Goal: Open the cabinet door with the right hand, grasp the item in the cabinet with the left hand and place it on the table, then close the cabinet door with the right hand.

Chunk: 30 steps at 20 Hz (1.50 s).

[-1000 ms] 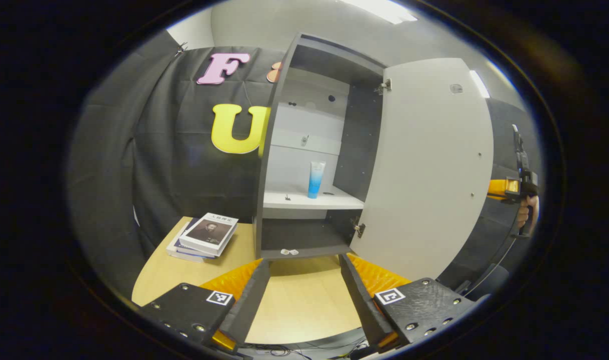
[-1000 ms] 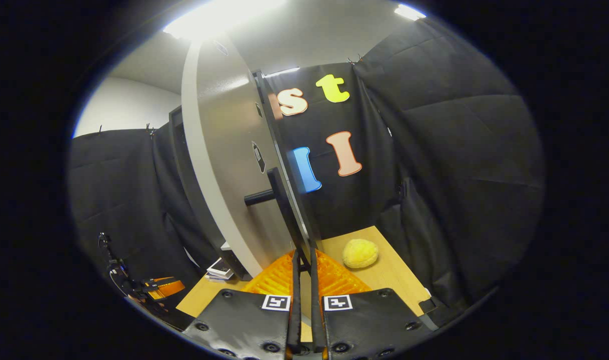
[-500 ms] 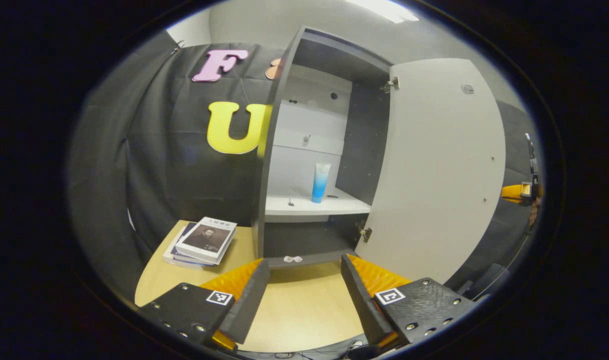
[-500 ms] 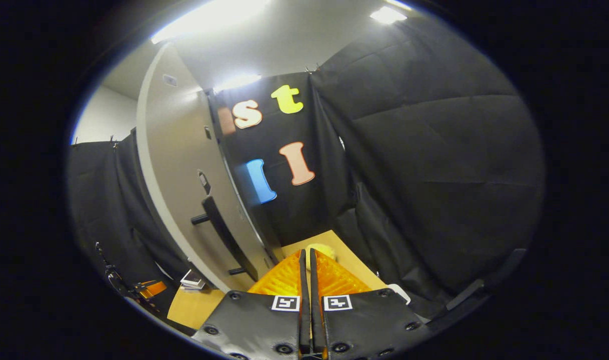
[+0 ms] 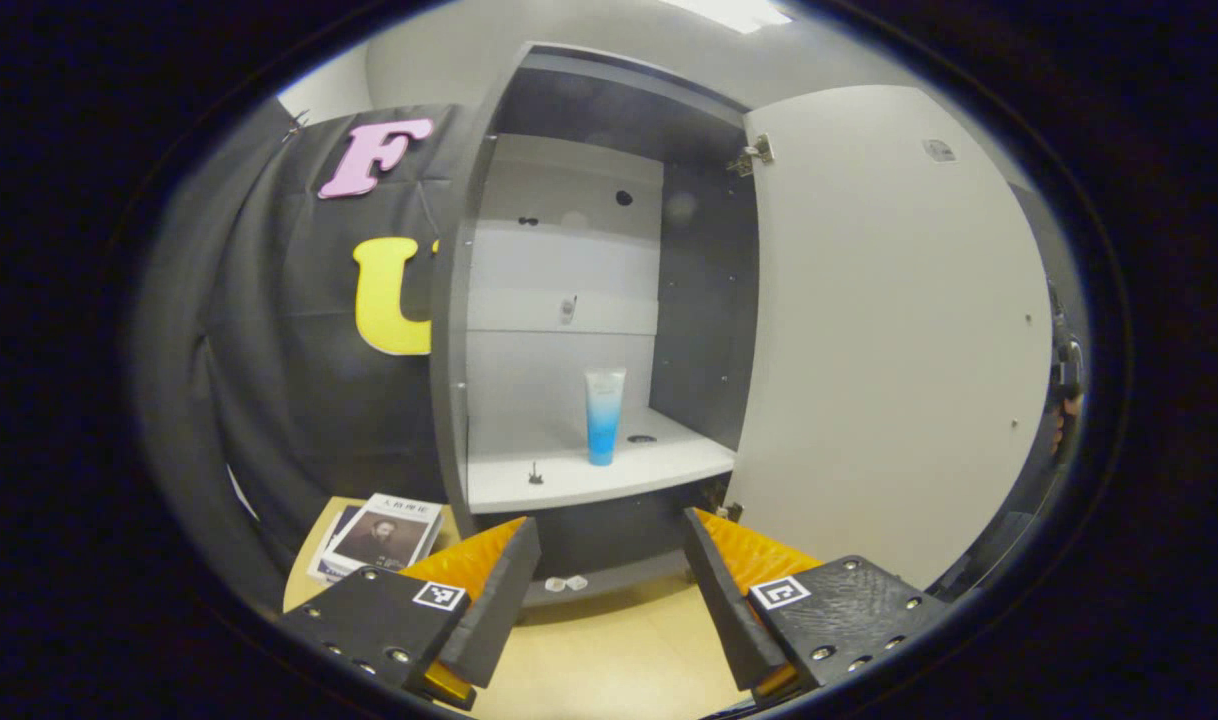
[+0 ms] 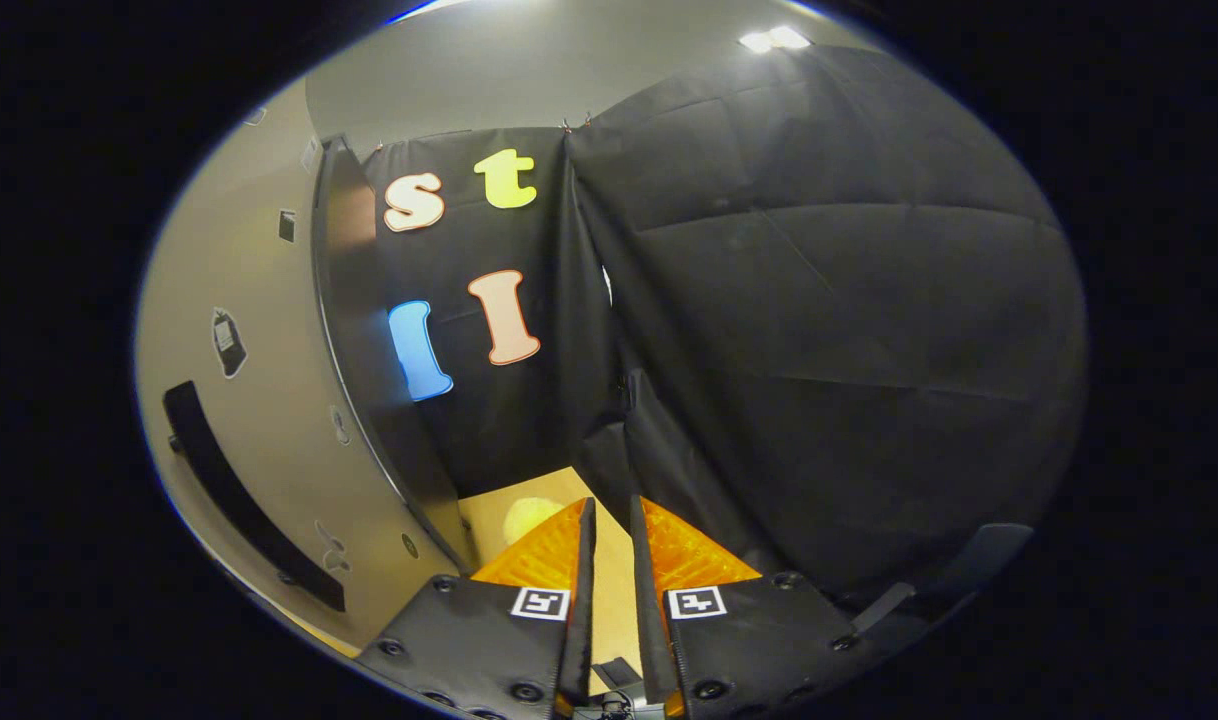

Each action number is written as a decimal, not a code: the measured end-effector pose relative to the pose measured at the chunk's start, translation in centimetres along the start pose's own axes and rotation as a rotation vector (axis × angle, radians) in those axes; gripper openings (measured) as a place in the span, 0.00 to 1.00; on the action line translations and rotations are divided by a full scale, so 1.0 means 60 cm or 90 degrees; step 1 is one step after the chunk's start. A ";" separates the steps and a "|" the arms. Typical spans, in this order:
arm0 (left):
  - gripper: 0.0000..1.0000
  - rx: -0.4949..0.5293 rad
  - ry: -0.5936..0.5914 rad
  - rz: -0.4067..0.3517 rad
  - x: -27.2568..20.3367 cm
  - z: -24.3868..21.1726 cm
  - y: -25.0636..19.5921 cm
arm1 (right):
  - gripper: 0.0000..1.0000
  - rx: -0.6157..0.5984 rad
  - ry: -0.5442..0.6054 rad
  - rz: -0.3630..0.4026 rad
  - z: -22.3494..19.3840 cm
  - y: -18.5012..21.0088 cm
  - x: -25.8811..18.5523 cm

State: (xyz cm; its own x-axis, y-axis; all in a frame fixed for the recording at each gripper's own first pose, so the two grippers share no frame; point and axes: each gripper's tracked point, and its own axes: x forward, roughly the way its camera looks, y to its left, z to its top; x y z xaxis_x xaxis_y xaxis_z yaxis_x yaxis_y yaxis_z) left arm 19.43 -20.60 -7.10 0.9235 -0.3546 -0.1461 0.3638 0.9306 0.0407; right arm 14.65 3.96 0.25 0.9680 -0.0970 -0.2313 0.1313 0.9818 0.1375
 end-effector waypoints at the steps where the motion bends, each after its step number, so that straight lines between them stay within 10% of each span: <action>1: 0.88 0.010 -0.010 0.009 0.027 0.014 -0.002 | 0.27 -0.002 -0.004 -0.007 0.005 -0.006 0.018; 2: 0.87 0.016 -0.017 0.020 0.054 0.025 -0.002 | 0.27 0.002 -0.007 -0.006 0.010 -0.010 0.040; 6: 0.87 0.001 -0.024 0.053 0.173 0.036 0.004 | 0.98 0.043 -0.022 -0.026 0.029 -0.034 0.114; 23: 0.86 -0.035 -0.010 0.121 0.436 0.023 0.027 | 0.98 0.049 -0.016 -0.116 0.048 -0.133 0.202; 25: 0.60 -0.048 -0.005 0.124 0.441 0.020 0.034 | 0.98 0.048 -0.007 -0.117 0.041 -0.132 0.208; 30: 0.52 -0.077 -0.010 0.108 0.435 0.019 0.035 | 0.98 0.052 -0.004 -0.101 0.046 -0.111 0.226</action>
State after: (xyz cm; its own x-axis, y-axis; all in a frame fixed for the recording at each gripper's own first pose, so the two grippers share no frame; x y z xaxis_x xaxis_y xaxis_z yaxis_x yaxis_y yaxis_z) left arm 44.41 -28.00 -9.68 0.9724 -0.1927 -0.1313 0.1868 0.9808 -0.0564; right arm 27.47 -4.36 -1.14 0.9351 -0.2504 -0.2508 0.2987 0.9377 0.1773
